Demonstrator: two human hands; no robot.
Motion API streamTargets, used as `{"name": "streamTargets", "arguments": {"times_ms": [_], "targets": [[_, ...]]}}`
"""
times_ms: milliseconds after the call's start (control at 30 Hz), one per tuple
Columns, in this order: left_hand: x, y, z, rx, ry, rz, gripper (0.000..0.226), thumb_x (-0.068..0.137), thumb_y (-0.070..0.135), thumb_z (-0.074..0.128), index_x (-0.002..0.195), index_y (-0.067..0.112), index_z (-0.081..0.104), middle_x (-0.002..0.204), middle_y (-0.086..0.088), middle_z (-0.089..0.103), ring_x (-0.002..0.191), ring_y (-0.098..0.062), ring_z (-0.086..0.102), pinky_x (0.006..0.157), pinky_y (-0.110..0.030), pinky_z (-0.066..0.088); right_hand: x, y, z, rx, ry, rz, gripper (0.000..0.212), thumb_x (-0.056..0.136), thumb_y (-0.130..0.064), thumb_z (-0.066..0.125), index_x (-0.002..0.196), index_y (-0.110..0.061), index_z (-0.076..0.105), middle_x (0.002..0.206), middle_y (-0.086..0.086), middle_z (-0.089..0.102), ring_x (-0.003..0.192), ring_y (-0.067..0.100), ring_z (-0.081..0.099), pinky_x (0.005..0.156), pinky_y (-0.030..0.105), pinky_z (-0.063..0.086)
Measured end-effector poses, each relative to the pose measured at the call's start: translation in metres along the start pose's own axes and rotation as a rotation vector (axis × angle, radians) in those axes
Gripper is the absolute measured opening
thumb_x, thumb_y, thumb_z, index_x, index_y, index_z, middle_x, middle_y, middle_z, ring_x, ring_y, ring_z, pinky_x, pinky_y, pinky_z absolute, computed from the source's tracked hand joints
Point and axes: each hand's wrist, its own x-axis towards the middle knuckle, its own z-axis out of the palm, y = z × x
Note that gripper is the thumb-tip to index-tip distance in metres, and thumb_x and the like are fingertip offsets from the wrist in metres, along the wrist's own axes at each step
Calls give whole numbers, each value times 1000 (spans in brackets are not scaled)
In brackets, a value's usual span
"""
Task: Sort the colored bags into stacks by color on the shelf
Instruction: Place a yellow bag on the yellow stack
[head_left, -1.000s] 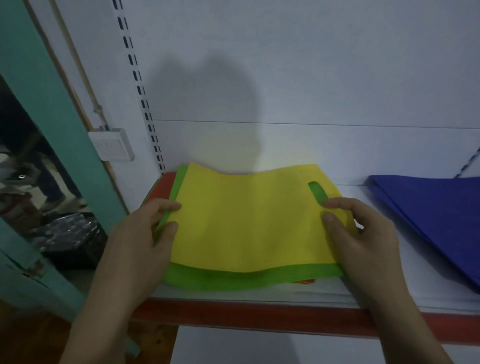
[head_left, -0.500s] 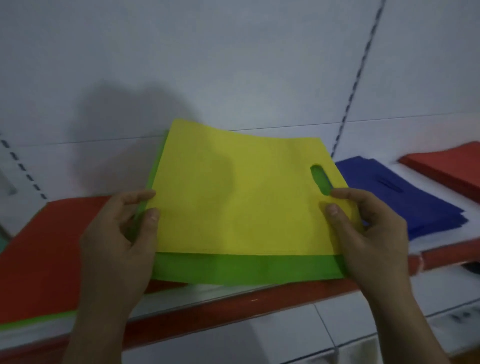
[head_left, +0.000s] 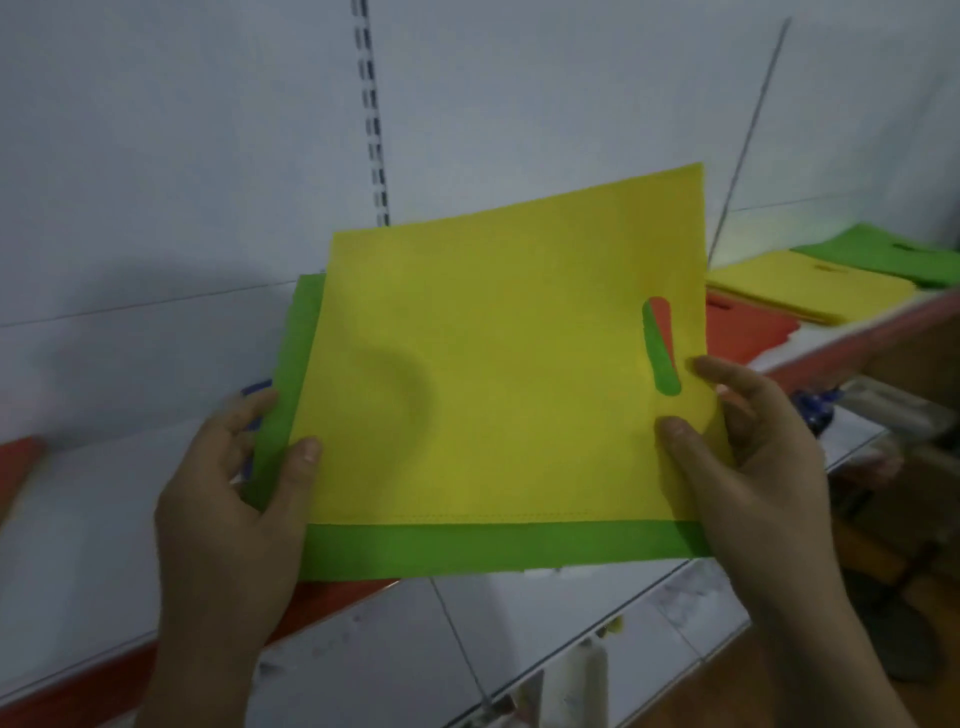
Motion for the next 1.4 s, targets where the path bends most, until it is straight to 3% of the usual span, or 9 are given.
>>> {"name": "streamTargets", "arguments": {"times_ms": [133, 267, 433, 600, 667, 833, 1067, 1300, 1400], "targets": [[-24, 32, 70, -23, -97, 11, 39, 87, 32, 74, 125, 25, 64, 108, 6, 65, 98, -10, 57, 79, -32, 44, 15, 15, -70, -92, 55, 16, 41, 92, -10, 68, 117, -41, 58, 110, -7, 68, 86, 10, 69, 61, 30, 60], [-45, 58, 138, -85, -223, 14, 26, 91, 26, 69, 117, 29, 67, 98, 6, 64, 82, -3, 56, 66, -26, 43, 23, 33, -139, -201, 153, 39, 34, 92, -13, 68, 116, -36, 62, 112, -10, 66, 90, 14, 67, 64, 30, 56], [-66, 95, 210, -183, -348, -20, 25, 91, 26, 67, 114, 36, 65, 100, 11, 65, 88, -13, 59, 71, -32, 45, 28, 48, -211, -230, 310, 106, 33, 91, -13, 69, 114, -36, 62, 100, -17, 64, 83, -1, 65, 63, 32, 54], [-77, 128, 278, -252, -435, 29, 25, 87, 32, 73, 103, 48, 61, 96, 23, 62, 82, -4, 61, 61, -33, 47, 41, 71, -267, -275, 406, 144, 32, 91, -16, 69, 114, -37, 62, 103, -21, 62, 85, -8, 61, 64, 27, 50], [-80, 139, 310, -268, -440, 51, 28, 80, 41, 66, 108, 46, 61, 97, 28, 61, 84, 4, 60, 65, -34, 49, 53, 82, -289, -290, 433, 172, 31, 91, -19, 69, 115, -38, 63, 106, -20, 61, 88, -3, 61, 67, 31, 52], [-91, 161, 404, -336, -481, 74, 35, 78, 36, 59, 113, 37, 61, 100, 33, 59, 91, 22, 53, 74, -24, 44, 102, 116, -345, -357, 477, 175, 24, 91, -20, 69, 106, -38, 65, 105, -20, 60, 97, 7, 59, 73, 40, 55], [-80, 201, 550, -334, -464, 89, 31, 80, 33, 60, 111, 32, 62, 99, 26, 61, 88, -3, 55, 76, -36, 44, 217, 159, -423, -489, 467, 149, 11, 91, -19, 69, 95, -30, 69, 94, -7, 68, 84, 15, 61, 71, 50, 55], [-68, 244, 669, -305, -524, 98, 27, 90, 20, 68, 99, 45, 62, 89, 28, 64, 77, 0, 61, 60, -34, 50, 314, 201, -489, -433, 485, 171, 13, 91, -18, 68, 98, -29, 69, 99, -13, 66, 82, 6, 61, 65, 40, 56], [-67, 262, 710, -268, -515, 135, 26, 89, 16, 68, 95, 41, 64, 77, 17, 62, 76, -2, 59, 57, -22, 47, 355, 222, -512, -423, 470, 192, 16, 90, -18, 70, 98, -31, 67, 100, -14, 63, 83, 11, 61, 62, 39, 56]]}}
